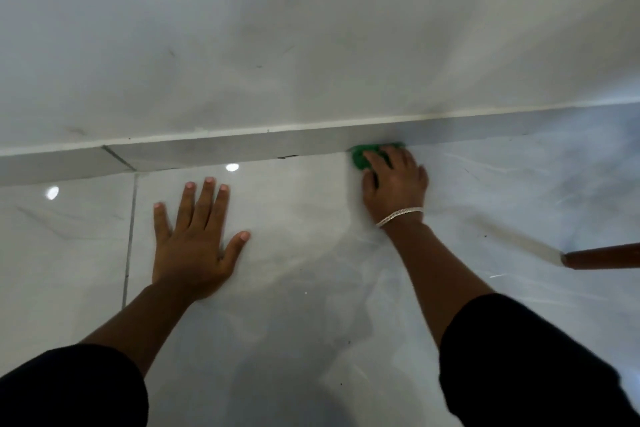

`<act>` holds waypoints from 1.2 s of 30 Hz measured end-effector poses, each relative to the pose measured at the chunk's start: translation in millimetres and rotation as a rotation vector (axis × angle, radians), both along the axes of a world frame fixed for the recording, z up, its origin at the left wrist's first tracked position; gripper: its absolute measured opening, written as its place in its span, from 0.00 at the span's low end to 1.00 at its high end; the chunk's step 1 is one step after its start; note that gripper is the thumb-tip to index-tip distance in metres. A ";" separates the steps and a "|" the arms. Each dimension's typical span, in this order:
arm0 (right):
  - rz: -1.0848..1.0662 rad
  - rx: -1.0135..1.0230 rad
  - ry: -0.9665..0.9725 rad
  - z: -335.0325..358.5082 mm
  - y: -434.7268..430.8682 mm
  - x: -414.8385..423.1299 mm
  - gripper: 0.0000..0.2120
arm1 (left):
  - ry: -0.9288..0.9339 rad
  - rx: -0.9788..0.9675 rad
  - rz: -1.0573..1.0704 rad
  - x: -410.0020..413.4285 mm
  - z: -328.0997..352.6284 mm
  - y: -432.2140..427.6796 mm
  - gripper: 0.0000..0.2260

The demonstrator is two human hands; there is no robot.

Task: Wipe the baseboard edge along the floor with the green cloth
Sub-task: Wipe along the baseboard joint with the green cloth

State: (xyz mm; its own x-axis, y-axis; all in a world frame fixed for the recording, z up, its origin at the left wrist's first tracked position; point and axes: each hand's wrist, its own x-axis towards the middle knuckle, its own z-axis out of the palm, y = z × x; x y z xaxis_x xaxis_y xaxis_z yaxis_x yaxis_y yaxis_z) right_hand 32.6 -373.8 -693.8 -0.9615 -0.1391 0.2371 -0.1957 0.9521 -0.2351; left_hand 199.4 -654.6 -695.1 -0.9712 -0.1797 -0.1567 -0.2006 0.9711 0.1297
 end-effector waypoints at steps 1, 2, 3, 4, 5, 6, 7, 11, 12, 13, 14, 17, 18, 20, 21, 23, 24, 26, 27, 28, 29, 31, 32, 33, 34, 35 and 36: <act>-0.060 0.007 -0.027 0.5 3.2 -2.3 0.18 | 0.005 0.002 0.001 -0.7 0.5 0.2 0.38; -0.131 -0.005 -0.065 2.2 1.1 -3.1 0.18 | 0.006 0.006 0.001 -0.8 0.4 0.2 0.38; -0.222 -0.036 -0.104 5.7 -6.8 -1.8 0.19 | 0.010 0.008 0.001 -0.5 0.0 0.6 0.38; -0.325 -0.069 -0.140 9.8 -19.0 0.5 0.19 | 0.020 0.009 0.002 -0.8 -0.6 1.4 0.38; -0.405 -0.093 -0.178 13.3 -35.5 5.3 0.20 | 0.030 0.009 0.003 -0.8 -1.3 1.9 0.38; -0.434 -0.100 -0.207 16.4 -54.8 12.2 0.21 | 0.035 0.009 0.002 -1.0 -1.5 1.9 0.38; -0.404 -0.085 -0.197 18.8 -73.0 21.4 0.21 | 0.034 0.009 -0.003 -1.4 -2.0 1.9 0.38; -0.008 -0.001 -0.157 19.2 -115.6 51.0 0.22 | 0.031 -0.010 0.008 -2.0 -2.6 1.6 0.38; 0.076 0.022 -0.172 21.5 -112.6 47.3 0.21 | 0.031 -0.011 0.008 -2.1 -2.6 1.4 0.38; 0.138 0.056 -0.157 23.2 -105.1 40.5 0.20 | 0.031 -0.008 0.004 -2.0 -2.5 0.9 0.38; 0.167 0.099 -0.136 24.9 -95.0 33.6 0.20 | 0.032 -0.001 -0.002 -1.4 -2.5 0.0 0.38; 0.058 0.115 -0.122 27.3 -59.1 13.0 0.19 | 0.035 0.013 -0.004 0.1 -3.0 -2.2 0.38; -0.009 0.108 -0.133 27.4 -46.0 7.9 0.19 | 0.036 0.014 -0.005 0.2 -3.6 -2.2 0.38; -0.126 0.121 -0.156 27.6 -20.5 -2.2 0.20 | 0.043 0.016 -0.003 0.4 -4.2 -2.5 0.38; -0.177 0.125 -0.172 27.6 -10.4 -6.7 0.21 | 0.042 0.014 -0.001 -0.1 -3.9 -2.6 0.38; -0.283 0.108 -0.197 26.0 -6.8 -10.4 0.21 | 0.041 0.011 0.002 -0.6 -2.9 -2.3 0.38; -0.342 0.090 -0.199 23.1 -14.9 -8.7 0.22 | 0.042 0.005 0.006 -0.1 -1.9 -2.4 0.39; -0.471 0.027 -0.190 19.2 -44.4 2.8 0.21 | 0.041 -0.005 0.005 0.3 -0.7 -0.8 0.38; -0.492 -0.007 -0.175 18.2 -64.7 12.0 0.20 | 0.042 -0.006 0.004 0.0 -0.8 -0.3 0.38; -0.460 -0.030 -0.147 18.2 -87.3 23.6 0.20 | 0.045 -0.002 0.005 -0.5 -0.7 -0.2 0.38; -0.385 -0.041 -0.107 19.5 -110.1 36.8 0.21 | 0.045 0.003 0.005 -1.2 -0.5 0.2 0.38; -0.183 -0.037 -0.060 21.4 -153.8 62.3 0.21 | 0.035 0.001 0.005 -1.6 -2.2 -0.9 0.39; -0.073 -0.037 -0.071 20.0 -171.4 72.9 0.20 | 0.026 -0.006 0.000 -2.0 -3.5 -1.6 0.39; 0.015 -0.039 -0.092 19.8 -182.1 79.7 0.21 | 0.019 -0.013 -0.007 -1.4 -4.2 -2.0 0.39; 0.082 -0.029 -0.114 19.4 -185.4 79.3 0.22 | 0.017 -0.016 -0.008 -1.2 -4.2 -2.5 0.39; 0.129 -0.005 -0.108 19.4 -181.0 73.7 0.21 | 0.019 -0.011 -0.003 -1.8 -3.5 -2.5 0.39; 0.171 0.032 -0.086 18.1 -171.1 67.0 0.20 | 0.020 0.001 0.004 -1.8 -3.0 -1.6 0.39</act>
State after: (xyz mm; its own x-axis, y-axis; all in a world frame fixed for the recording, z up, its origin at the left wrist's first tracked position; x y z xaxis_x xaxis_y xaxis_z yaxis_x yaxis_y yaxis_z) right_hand 99.6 -544.9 -675.7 -0.9397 -0.3082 0.1482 -0.3357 0.9139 -0.2282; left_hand 197.6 -656.2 -698.1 -0.9734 -0.1835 -0.1369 -0.2018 0.9702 0.1344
